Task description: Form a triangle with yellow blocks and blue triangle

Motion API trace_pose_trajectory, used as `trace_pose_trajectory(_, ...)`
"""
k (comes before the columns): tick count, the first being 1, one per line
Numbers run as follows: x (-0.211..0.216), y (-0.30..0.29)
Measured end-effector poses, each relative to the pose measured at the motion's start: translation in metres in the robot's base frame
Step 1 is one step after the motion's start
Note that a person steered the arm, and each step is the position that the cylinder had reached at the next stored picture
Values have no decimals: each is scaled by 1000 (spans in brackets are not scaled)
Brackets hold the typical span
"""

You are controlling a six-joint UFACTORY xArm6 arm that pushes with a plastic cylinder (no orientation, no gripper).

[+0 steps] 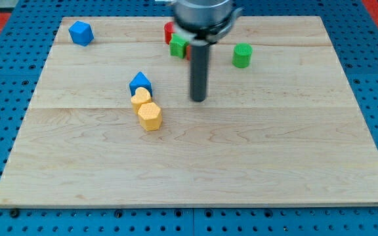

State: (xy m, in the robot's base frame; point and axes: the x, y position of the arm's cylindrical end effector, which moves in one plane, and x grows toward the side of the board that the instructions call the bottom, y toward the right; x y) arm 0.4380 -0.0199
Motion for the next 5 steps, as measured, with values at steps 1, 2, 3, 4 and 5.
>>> trace_pose_trajectory(1,-9,-71)
trace_pose_trajectory(2,-38,-118)
trace_pose_trajectory(3,-55,-87)
trace_pose_trajectory(4,-46,-78)
trace_pose_trajectory(5,-52,-38)
